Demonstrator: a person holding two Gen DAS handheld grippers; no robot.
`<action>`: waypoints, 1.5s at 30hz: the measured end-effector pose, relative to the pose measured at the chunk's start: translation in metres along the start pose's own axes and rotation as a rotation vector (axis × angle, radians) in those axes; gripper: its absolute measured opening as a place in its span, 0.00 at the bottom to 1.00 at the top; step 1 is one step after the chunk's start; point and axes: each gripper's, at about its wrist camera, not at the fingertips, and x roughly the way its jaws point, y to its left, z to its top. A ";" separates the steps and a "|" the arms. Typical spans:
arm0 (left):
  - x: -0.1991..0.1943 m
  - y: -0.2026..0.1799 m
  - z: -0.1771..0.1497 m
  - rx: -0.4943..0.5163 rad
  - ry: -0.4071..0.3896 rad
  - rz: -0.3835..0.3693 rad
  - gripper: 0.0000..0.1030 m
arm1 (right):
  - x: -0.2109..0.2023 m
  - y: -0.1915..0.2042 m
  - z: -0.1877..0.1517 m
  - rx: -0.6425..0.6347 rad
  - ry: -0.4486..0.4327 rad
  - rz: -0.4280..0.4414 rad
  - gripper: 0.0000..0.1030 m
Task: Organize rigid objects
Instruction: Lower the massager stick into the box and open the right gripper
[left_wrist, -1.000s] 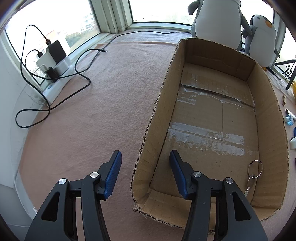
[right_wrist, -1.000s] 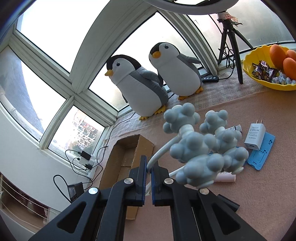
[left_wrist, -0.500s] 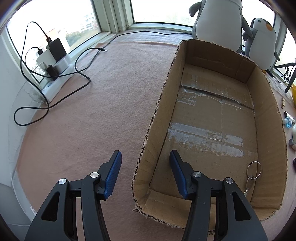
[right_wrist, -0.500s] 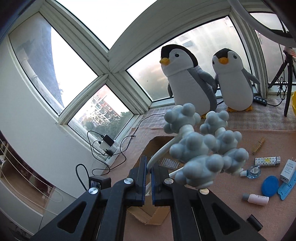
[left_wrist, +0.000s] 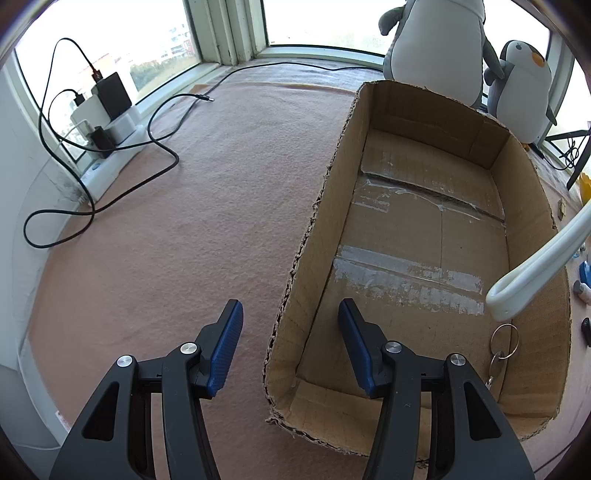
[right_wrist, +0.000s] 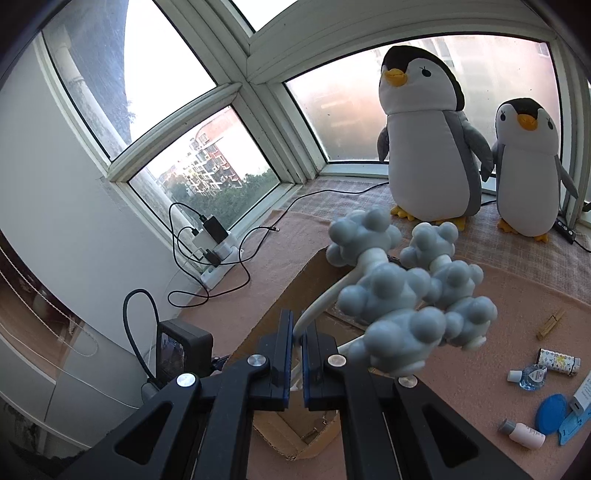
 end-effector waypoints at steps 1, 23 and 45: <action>0.000 0.000 0.000 0.000 0.000 0.000 0.52 | 0.006 0.000 0.001 -0.005 0.012 -0.005 0.04; 0.001 0.000 0.001 -0.008 -0.001 -0.002 0.52 | 0.100 -0.013 0.018 0.068 0.196 0.047 0.13; 0.000 0.000 0.001 -0.009 -0.002 0.003 0.52 | 0.079 0.000 0.041 0.043 0.213 0.027 0.48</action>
